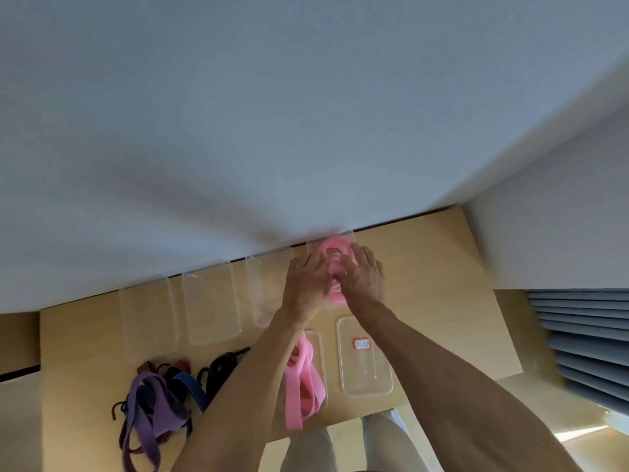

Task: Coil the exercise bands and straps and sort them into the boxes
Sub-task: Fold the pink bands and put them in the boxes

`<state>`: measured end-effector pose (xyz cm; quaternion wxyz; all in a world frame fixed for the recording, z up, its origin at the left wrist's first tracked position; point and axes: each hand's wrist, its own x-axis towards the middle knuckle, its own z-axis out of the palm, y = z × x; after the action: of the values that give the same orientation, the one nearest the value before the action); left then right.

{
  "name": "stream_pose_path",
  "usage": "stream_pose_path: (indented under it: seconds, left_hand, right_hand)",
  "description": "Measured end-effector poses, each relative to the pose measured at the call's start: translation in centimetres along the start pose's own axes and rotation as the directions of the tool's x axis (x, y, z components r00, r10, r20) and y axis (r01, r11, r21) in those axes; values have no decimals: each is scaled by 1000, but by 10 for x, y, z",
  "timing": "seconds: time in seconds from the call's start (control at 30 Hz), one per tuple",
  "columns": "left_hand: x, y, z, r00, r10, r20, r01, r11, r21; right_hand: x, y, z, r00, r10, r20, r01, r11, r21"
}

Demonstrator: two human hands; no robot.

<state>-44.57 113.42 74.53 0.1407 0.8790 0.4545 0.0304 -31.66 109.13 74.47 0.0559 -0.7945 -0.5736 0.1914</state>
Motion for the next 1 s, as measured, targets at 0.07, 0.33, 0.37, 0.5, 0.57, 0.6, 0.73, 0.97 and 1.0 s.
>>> stream_pose_path:
  seconds: [0.07, 0.33, 0.37, 0.5, 0.57, 0.6, 0.73, 0.97, 1.0]
  left_hand:
    - [5, 2, 8, 996, -41, 77, 38, 998, 46]
    - [2, 5, -5, 996, 7, -92, -13, 998, -64]
    - [0, 6, -7, 994, -3, -108, -7, 995, -96]
    - [-6, 8, -16, 986, -83, -146, 56, 982, -181]
    - [-11, 10, -20, 981, -125, -150, 89, 970, -225]
    - [-14, 12, -22, 977, -144, -159, 103, 964, -244]
    - [-32, 19, -28, 917, -336, -214, 250, 904, -346]
    - [-84, 62, -15, 809, -586, 54, 519, 668, -533]
    - [-89, 68, -6, 808, -561, 179, 568, 661, -491]
  right_hand:
    - [-1, -3, 10, 1000, 9, -20, -10, 1000, -9]
    - [-5, -7, 5, 977, -22, -210, 36, 997, 66]
    - [-6, -7, 2, 975, -33, -219, 56, 994, 99]
    - [-16, -8, -9, 973, 40, -225, 25, 960, 278]
    - [-21, -7, -13, 977, 84, -195, -7, 930, 367]
    - [-24, -6, -15, 978, 106, -181, -25, 916, 400]
    - [-44, 1, -17, 933, 324, -156, -203, 833, 514]
    - [-95, 34, 3, 705, 669, 234, -696, 589, 411]
    - [-100, 37, 7, 683, 677, 275, -723, 573, 386]
